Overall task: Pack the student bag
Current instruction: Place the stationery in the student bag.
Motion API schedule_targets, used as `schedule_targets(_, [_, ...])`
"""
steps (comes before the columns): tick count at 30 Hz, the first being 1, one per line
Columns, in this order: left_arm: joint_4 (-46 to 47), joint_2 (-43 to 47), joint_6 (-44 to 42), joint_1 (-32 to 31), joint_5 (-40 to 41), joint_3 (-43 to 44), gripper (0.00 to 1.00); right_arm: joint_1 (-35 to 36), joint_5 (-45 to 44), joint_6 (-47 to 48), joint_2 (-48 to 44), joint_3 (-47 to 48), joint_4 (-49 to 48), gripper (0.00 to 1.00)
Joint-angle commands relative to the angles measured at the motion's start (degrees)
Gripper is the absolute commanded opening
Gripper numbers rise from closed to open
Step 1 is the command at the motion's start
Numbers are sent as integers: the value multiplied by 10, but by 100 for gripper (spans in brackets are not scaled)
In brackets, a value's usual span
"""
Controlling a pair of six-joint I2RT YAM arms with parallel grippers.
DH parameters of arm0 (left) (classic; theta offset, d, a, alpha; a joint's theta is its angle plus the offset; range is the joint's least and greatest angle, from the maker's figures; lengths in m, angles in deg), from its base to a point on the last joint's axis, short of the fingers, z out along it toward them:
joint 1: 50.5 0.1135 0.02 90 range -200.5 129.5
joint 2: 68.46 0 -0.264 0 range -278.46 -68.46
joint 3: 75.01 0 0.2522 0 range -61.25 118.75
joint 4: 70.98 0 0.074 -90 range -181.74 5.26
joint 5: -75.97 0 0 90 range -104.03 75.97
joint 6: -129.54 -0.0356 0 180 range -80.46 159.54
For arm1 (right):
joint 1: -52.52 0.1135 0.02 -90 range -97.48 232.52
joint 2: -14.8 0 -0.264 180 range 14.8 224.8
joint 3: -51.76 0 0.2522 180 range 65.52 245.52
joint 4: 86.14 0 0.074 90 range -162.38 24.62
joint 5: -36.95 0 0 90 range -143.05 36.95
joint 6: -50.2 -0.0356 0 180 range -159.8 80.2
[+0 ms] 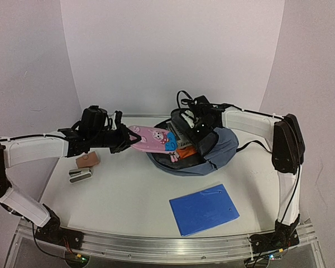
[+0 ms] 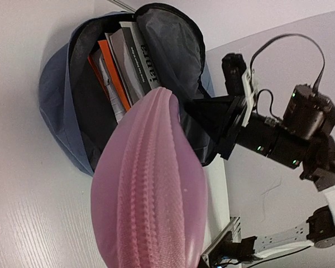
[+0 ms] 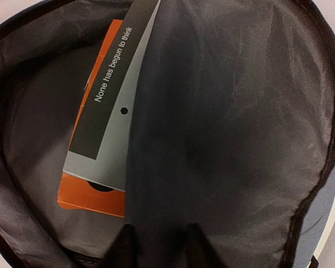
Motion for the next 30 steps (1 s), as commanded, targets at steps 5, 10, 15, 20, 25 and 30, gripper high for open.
schedule_targets(5, [155,-56,-78,-28,27,13,0,0,105,-75,-56,67,21,0])
schedule_targets(10, [213,-151,-79,-38,11,72,0,-2,119,-99,-64,76,21,0])
schedule_targets(15, [263,-246,-53,-51,-10,119,0,-3,129,-116,-59,92,19,0])
schedule_targets(20, [264,-326,-47,-75,-56,171,3,-5,132,-120,-39,114,19,0])
schedule_targets(25, [232,-311,-40,-80,-53,147,46,-11,140,-120,-37,111,19,0])
schedule_targets(30, [108,-241,-79,-79,0,120,67,-14,152,-120,-52,80,19,0])
